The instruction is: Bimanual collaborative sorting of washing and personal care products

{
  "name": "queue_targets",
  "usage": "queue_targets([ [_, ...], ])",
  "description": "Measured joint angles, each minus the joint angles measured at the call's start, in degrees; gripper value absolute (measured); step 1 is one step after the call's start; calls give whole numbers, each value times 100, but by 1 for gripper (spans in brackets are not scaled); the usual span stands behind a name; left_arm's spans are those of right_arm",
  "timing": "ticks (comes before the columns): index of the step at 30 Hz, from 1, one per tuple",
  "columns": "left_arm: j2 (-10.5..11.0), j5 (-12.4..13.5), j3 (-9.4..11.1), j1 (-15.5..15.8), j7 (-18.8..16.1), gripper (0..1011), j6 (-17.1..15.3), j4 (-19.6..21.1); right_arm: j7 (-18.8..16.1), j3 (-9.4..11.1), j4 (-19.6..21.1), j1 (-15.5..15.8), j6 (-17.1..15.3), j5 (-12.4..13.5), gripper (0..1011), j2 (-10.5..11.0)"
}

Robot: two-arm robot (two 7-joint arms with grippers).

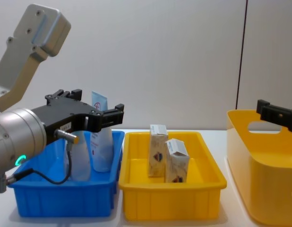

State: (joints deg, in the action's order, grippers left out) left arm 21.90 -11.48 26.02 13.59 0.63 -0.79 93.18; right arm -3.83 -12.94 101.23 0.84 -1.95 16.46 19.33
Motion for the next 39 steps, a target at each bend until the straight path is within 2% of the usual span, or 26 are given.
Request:
queue_targets([
  [24,0,0,0,0,0,1001,0,0,-56,-16,-17,-74,-76,-3,1002,-5],
  [32,0,0,0,0,0,1001,0,0,-71,-40,177,-223,-555,26,1002,-41],
  [39,0,0,0,0,0,1001,0,0,24,-97,411,-436,-1359,92,1002,-151],
])
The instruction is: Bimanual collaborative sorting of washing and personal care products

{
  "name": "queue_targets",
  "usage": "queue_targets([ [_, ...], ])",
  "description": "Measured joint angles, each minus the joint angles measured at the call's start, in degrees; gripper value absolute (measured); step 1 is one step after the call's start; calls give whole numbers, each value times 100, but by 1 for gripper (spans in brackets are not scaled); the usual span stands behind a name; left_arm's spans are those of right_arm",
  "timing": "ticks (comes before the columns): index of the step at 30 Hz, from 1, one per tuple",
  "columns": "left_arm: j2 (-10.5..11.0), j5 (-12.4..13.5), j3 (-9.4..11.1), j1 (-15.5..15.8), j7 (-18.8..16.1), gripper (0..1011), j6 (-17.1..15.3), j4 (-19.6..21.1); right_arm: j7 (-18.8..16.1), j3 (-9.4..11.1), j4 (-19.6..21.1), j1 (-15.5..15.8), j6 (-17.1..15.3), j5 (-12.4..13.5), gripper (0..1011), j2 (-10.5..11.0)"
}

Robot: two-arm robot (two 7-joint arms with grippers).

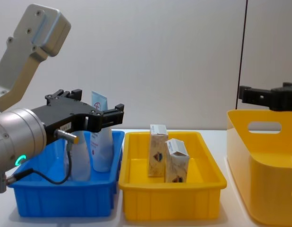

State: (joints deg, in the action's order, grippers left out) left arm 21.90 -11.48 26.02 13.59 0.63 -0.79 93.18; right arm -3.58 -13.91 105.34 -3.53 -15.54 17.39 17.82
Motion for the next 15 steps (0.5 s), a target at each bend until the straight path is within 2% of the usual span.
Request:
queue_targets([
  [9,0,0,0,0,0,1001,0,0,153,-201,-24,-426,-1030,37,1002,-241],
  [15,0,0,0,0,0,1001,0,0,230,-385,-305,-773,-1462,-7,1002,-417],
])
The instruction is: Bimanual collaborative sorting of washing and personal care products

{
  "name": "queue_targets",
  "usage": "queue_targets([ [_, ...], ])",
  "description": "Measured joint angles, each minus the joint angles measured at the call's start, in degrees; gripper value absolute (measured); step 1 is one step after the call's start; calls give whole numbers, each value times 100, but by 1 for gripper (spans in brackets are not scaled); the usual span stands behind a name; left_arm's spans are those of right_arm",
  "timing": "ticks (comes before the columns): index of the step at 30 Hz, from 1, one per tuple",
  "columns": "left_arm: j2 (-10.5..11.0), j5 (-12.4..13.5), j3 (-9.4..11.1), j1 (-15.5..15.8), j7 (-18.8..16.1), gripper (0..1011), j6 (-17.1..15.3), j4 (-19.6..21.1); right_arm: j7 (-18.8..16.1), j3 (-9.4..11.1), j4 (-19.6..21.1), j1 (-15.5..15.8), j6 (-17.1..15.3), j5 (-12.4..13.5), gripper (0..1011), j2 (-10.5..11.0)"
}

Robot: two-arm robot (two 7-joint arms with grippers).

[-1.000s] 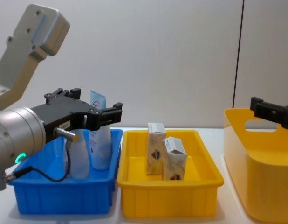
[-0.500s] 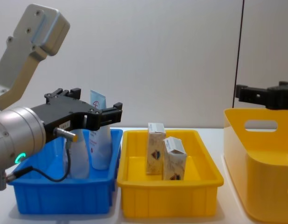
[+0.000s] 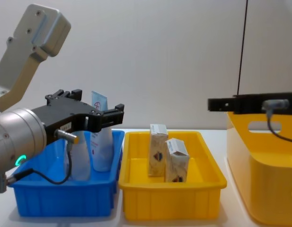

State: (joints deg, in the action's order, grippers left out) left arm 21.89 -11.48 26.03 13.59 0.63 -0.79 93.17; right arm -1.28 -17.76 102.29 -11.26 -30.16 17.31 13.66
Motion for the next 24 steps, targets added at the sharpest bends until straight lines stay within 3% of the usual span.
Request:
queue_targets([
  [7,0,0,0,0,0,1001,0,0,64,-252,-538,-469,-353,-133,1002,-257],
  [24,0,0,0,0,0,1001,0,0,61,-646,-1549,-1116,-625,-329,1002,-708],
])
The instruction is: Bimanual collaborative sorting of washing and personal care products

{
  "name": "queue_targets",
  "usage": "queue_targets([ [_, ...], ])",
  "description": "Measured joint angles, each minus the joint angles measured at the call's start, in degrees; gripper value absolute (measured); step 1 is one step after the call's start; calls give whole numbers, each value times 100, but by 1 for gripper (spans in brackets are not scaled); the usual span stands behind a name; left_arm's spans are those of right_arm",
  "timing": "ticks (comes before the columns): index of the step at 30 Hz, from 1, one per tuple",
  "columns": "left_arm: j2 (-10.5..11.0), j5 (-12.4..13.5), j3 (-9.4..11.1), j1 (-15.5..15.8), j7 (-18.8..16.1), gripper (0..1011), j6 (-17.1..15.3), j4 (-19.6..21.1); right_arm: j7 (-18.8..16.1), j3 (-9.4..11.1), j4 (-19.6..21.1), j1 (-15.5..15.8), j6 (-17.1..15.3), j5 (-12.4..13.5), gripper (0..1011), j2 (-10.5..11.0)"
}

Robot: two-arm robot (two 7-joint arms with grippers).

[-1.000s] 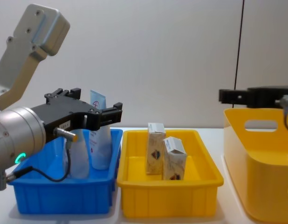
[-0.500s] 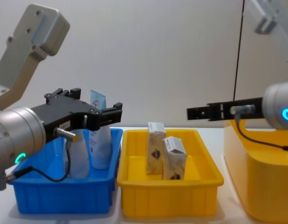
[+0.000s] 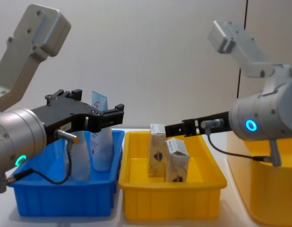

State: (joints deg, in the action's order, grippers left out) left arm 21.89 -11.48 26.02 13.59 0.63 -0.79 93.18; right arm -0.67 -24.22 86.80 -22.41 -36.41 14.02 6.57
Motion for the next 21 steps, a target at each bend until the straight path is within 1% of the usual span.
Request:
queue_targets([
  [11,0,0,0,0,0,1001,0,0,-11,-106,-458,-187,-52,-100,1002,-186],
  [21,0,0,0,0,0,1001,0,0,24,-160,-709,-267,-70,-198,1002,-282],
])
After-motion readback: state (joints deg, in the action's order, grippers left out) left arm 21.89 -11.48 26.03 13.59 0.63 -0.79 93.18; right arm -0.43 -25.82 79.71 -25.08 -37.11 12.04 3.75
